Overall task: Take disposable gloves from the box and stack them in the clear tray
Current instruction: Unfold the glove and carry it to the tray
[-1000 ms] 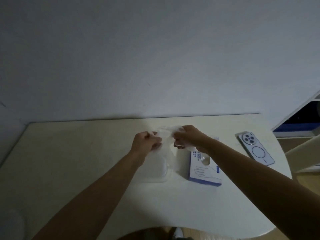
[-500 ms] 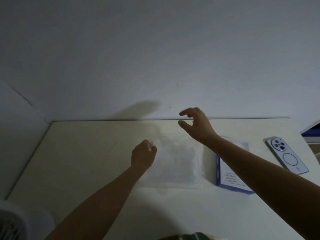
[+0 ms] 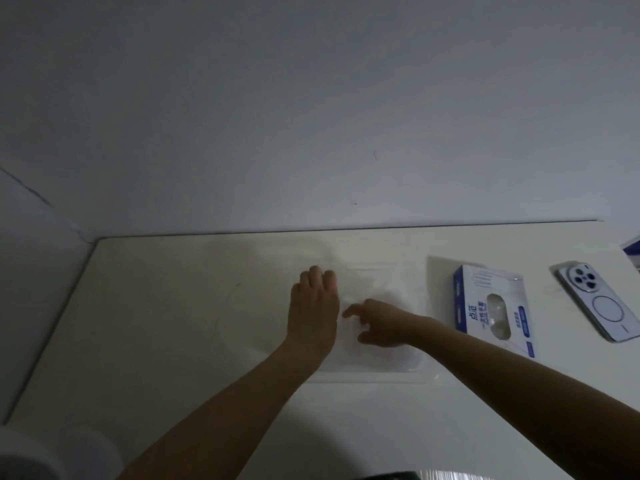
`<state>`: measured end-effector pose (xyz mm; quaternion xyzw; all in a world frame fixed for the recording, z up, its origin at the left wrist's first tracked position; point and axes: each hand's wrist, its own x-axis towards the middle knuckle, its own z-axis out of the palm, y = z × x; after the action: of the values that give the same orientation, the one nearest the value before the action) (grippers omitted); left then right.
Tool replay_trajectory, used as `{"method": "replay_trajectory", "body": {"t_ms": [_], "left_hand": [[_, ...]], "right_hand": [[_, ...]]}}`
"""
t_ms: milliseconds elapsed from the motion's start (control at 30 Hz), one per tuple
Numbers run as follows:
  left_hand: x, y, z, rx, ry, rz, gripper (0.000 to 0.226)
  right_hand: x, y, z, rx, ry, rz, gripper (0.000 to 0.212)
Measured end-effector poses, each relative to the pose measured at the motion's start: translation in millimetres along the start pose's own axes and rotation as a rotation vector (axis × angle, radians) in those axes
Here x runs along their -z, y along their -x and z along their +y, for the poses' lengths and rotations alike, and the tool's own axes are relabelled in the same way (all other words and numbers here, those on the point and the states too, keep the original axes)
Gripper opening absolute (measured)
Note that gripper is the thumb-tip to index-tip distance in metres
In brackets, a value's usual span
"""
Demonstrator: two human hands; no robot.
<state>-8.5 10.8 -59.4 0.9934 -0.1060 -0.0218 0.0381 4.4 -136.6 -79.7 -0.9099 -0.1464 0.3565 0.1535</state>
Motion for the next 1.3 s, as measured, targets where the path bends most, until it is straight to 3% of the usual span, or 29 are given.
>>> {"method": "replay_trajectory", "body": {"t_ms": [67,167,267,333,433,533,700,800,967,1067,1167,1300], "left_hand": [[1.3,-0.3,3.7,-0.164,-0.002,0.071,0.036],[-11.0,-4.9,3.6,-0.105,0.154,-0.297,0.031],[-27.9,-8.5,-7.2,0.007,0.147,-0.616,0.062],[-34.8,-8.9,-11.5,0.000,0.124,-0.660,0.080],[-40.9,-7.2,-13.7,0.017,0.172,-0.663,0.081],[-46.1,-6.5,-14.9,-0.021,0.141,-0.689,0.096],[-40.8,-8.2,-16.8,-0.028,0.212,-0.676,0.091],[-22.8,-5.7,-17.5,-0.048,0.159,-0.626,0.070],[15.4,-6.5,4.7,-0.117,0.207,-0.191,0.023],[35.0,-16.9,47.1,-0.141,0.446,-0.139,0.012],[40.1,-29.1,100.8,-0.210,0.648,-0.178,0.009],[23.0,-44.1,174.0,-0.270,0.696,-0.283,0.012]], "right_hand": [[-7.2,-5.1,-1.0,-0.004,-0.022,0.020,0.060],[-11.9,-9.8,-0.5,-0.020,-0.056,0.012,0.076],[-16.2,-10.8,3.7,-0.046,-0.063,-0.016,0.089],[-18.7,-10.4,9.8,-0.106,-0.074,-0.035,0.097],[-23.3,-10.9,17.6,-0.214,-0.121,-0.085,0.109],[-30.7,-15.3,18.3,-0.268,-0.097,-0.102,0.113],[-28.8,-10.0,12.5,-0.252,-0.074,-0.088,0.112],[-11.3,11.6,5.5,-0.157,-0.039,-0.021,0.090],[42.1,60.7,9.3,0.078,-0.239,0.414,0.024],[59.1,82.4,49.0,-0.011,-0.320,0.588,0.013],[50.9,92.6,99.3,-0.169,-0.301,0.559,0.013],[30.4,101.8,154.2,-0.359,-0.237,0.512,0.009]]}}
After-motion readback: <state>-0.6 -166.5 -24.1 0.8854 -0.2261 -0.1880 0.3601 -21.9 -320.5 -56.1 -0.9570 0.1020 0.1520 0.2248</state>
